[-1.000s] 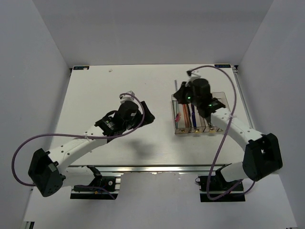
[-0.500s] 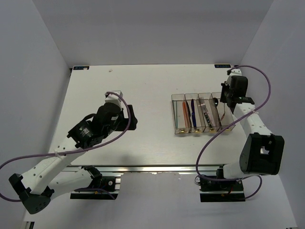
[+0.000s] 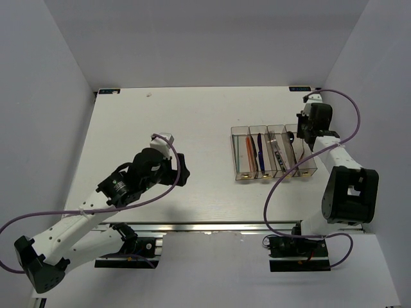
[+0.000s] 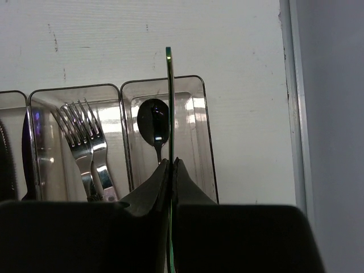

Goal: Sort the eating utensils into containers

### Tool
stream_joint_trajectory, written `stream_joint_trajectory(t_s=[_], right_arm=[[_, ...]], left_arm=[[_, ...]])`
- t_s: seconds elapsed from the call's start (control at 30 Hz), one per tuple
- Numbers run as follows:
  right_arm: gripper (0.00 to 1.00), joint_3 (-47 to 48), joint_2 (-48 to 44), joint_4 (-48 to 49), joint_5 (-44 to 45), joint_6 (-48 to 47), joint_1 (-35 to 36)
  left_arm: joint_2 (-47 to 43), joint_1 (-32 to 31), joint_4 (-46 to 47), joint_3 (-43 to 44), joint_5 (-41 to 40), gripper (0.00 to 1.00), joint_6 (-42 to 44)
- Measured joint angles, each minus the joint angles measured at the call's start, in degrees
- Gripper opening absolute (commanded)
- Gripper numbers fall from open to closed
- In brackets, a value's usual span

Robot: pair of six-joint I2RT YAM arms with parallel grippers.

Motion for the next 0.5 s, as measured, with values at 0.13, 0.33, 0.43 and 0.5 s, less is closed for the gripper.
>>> stream_joint_trajectory(t_s=[0.13, 0.33, 0.43, 0.5], right_arm=[[0.10, 0.00, 1.77, 1.25, 0.04, 1.01, -0.09], [0.89, -0.02, 1.84, 1.62, 0.74, 3.23, -0.11], [0.89, -0.11, 1.29, 1.64, 1.40, 3.08, -0.11], [0.89, -0.11, 0.52, 1.36, 1.57, 3.93, -0.11]], left_arm=[[-1.42, 0.00, 0.50, -0.74, 0.17, 0.98, 0.90], [-3.02, 0.00, 1.07, -0.81, 0.13, 0.98, 1.38], [-2.86, 0.00, 1.14, -0.81, 0.04, 0.98, 1.53], [-2.71, 0.00, 1.11, -0.81, -0.48, 0.98, 1.51]])
